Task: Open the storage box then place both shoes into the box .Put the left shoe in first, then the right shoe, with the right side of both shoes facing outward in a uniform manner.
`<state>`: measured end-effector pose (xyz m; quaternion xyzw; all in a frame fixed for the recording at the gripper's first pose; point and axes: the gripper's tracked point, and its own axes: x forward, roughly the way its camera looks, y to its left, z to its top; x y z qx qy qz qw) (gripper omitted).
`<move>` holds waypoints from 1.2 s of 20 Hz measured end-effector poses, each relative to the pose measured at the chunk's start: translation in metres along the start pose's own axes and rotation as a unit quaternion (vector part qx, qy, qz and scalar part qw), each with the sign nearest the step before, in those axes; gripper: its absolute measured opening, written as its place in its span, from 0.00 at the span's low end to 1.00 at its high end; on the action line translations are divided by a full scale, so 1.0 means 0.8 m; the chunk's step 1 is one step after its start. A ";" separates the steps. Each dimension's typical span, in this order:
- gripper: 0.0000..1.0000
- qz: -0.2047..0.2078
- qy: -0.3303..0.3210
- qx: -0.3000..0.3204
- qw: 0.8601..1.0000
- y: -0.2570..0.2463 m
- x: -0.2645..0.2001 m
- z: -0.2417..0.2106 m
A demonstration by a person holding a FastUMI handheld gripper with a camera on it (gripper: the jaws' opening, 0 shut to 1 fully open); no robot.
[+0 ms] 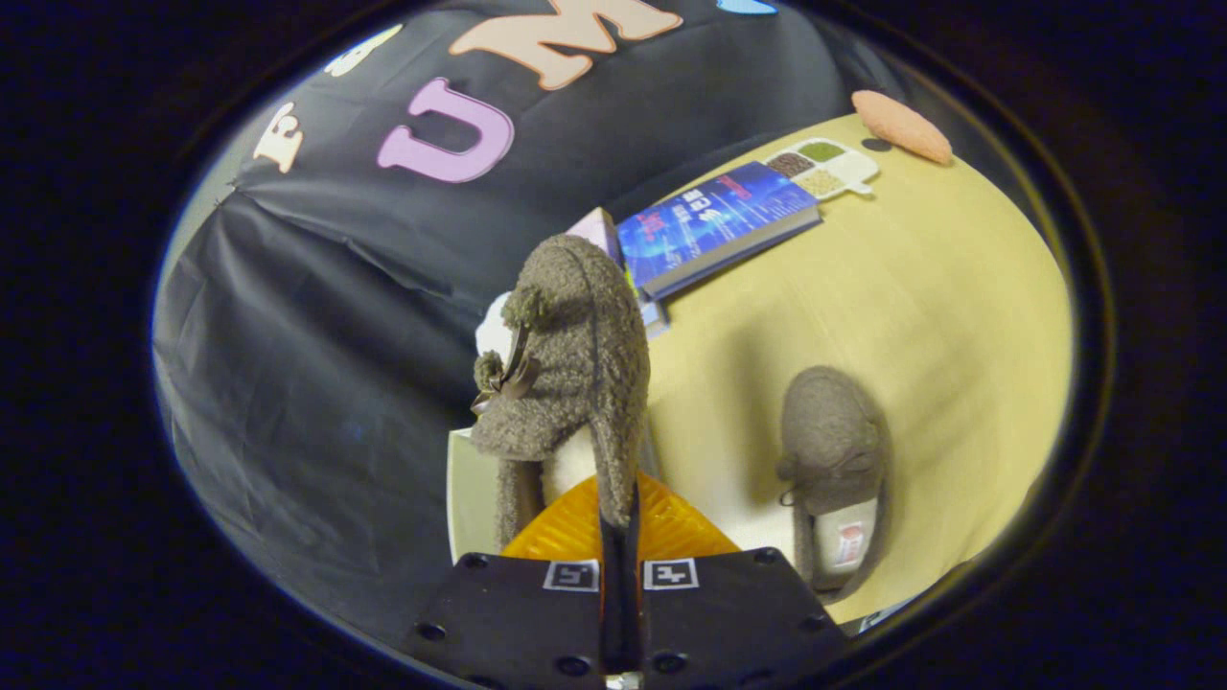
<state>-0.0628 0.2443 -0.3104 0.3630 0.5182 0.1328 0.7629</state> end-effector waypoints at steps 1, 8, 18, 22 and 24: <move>0.03 0.011 -0.001 -0.004 1.000 0.015 -0.003 0.000; 0.03 0.064 0.025 -0.028 0.997 0.105 0.007 -0.034; 0.03 0.053 0.078 -0.064 0.993 0.143 0.055 -0.126; 0.03 0.037 0.093 -0.065 0.993 0.138 0.078 -0.159; 0.03 0.024 0.100 -0.073 0.992 0.132 0.088 -0.173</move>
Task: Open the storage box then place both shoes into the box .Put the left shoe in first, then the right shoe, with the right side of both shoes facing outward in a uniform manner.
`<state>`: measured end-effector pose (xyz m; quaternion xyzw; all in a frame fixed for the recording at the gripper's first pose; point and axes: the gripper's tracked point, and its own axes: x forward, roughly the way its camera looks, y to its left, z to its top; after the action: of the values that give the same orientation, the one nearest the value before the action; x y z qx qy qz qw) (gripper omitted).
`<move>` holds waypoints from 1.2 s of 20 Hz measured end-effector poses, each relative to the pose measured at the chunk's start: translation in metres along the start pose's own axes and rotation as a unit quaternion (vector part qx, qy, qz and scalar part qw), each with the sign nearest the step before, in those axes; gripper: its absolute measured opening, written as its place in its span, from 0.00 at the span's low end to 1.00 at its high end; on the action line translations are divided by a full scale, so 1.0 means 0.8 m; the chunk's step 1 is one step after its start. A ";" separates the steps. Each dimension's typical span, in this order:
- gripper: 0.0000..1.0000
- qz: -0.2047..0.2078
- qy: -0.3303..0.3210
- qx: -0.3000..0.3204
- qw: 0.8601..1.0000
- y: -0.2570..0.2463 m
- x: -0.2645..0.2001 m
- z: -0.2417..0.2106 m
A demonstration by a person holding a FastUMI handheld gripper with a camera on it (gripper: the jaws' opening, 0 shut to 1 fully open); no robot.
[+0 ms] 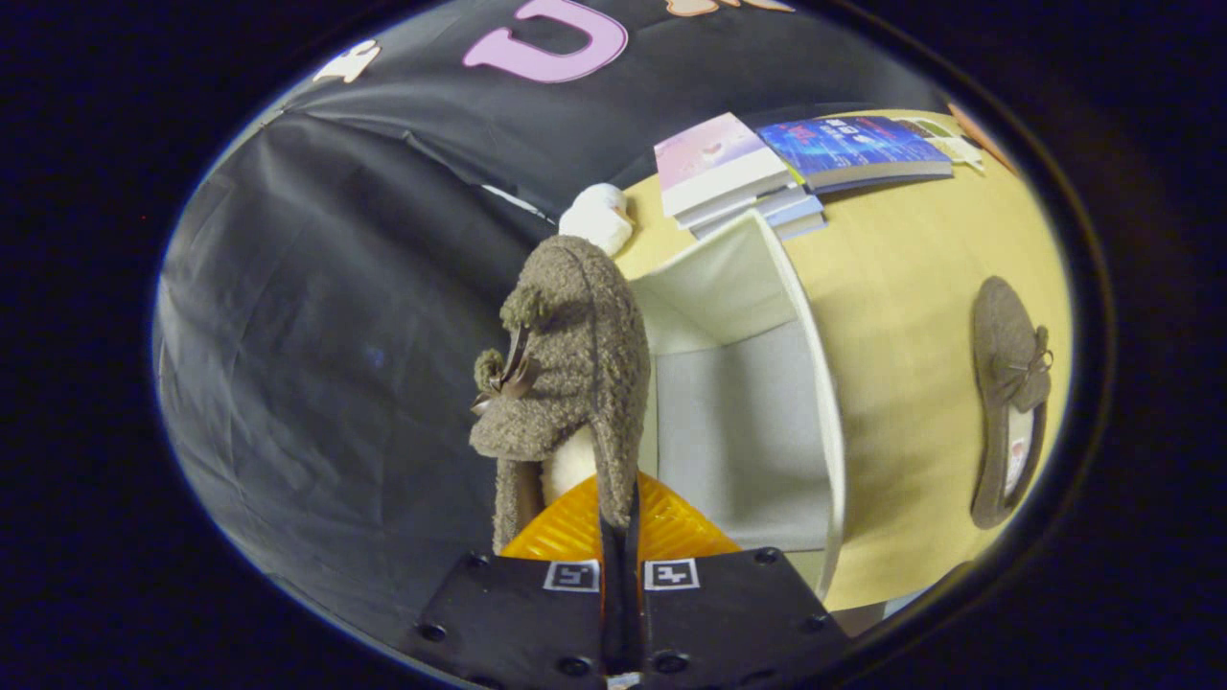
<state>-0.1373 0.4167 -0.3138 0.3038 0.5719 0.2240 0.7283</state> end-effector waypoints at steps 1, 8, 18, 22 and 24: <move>0.04 -0.007 0.005 -0.004 1.000 -0.005 0.007 -0.007; 0.04 -0.047 0.017 0.006 0.999 -0.029 0.040 -0.029; 0.04 -0.131 0.037 0.015 0.991 -0.059 0.075 -0.037; 0.04 -0.159 0.038 0.011 0.987 -0.064 0.077 -0.042; 0.04 -0.168 0.039 0.015 0.985 -0.065 0.077 -0.043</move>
<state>-0.1562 0.4270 -0.3988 0.2052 0.6461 0.1019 0.7280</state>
